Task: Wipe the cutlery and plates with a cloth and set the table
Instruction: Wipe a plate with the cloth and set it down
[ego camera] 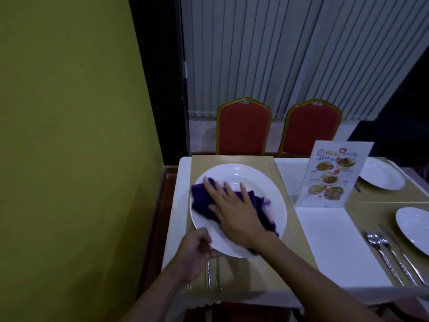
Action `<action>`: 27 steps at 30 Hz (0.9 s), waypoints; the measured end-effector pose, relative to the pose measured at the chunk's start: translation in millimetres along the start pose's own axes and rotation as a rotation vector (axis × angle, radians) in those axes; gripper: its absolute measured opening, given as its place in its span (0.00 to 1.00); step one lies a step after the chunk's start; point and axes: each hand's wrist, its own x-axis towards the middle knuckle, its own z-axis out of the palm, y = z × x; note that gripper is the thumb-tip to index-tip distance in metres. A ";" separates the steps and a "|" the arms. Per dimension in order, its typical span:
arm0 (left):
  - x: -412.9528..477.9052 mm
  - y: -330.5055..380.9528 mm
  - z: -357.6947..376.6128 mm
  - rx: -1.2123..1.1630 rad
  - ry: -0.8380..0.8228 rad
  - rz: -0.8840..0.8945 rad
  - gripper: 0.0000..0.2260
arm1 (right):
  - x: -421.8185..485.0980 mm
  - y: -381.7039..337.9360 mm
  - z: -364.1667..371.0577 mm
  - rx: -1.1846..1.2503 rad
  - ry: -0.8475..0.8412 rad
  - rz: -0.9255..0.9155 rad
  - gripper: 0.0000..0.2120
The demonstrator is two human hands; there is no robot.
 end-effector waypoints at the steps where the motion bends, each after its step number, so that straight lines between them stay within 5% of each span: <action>1: -3.5 -0.7 5.4 0.008 -0.025 0.001 0.16 | 11.3 12.3 -2.8 -0.060 0.059 0.046 0.27; 4: -3.4 6.9 8.1 0.050 -0.051 0.049 0.23 | 20.7 22.9 -11.0 -0.065 0.175 0.191 0.29; 9: -11.7 9.8 0.3 0.129 -0.040 0.017 0.27 | 5.3 19.4 -6.0 -0.114 0.102 -0.347 0.26; 12: -13.9 11.9 0.4 0.147 -0.088 0.009 0.27 | 19.0 29.5 -16.1 -0.039 0.275 0.014 0.25; 17: -18.2 16.5 -6.5 0.258 -0.058 -0.020 0.21 | -1.8 -7.5 6.1 0.008 0.158 -0.269 0.27; 22: -14.1 22.4 -9.2 0.213 -0.063 0.025 0.32 | 13.7 39.6 -13.7 -0.147 0.282 0.231 0.24; 27: -2.1 31.3 -12.8 0.074 0.027 0.111 0.23 | -35.7 43.2 8.9 -0.079 0.250 0.296 0.21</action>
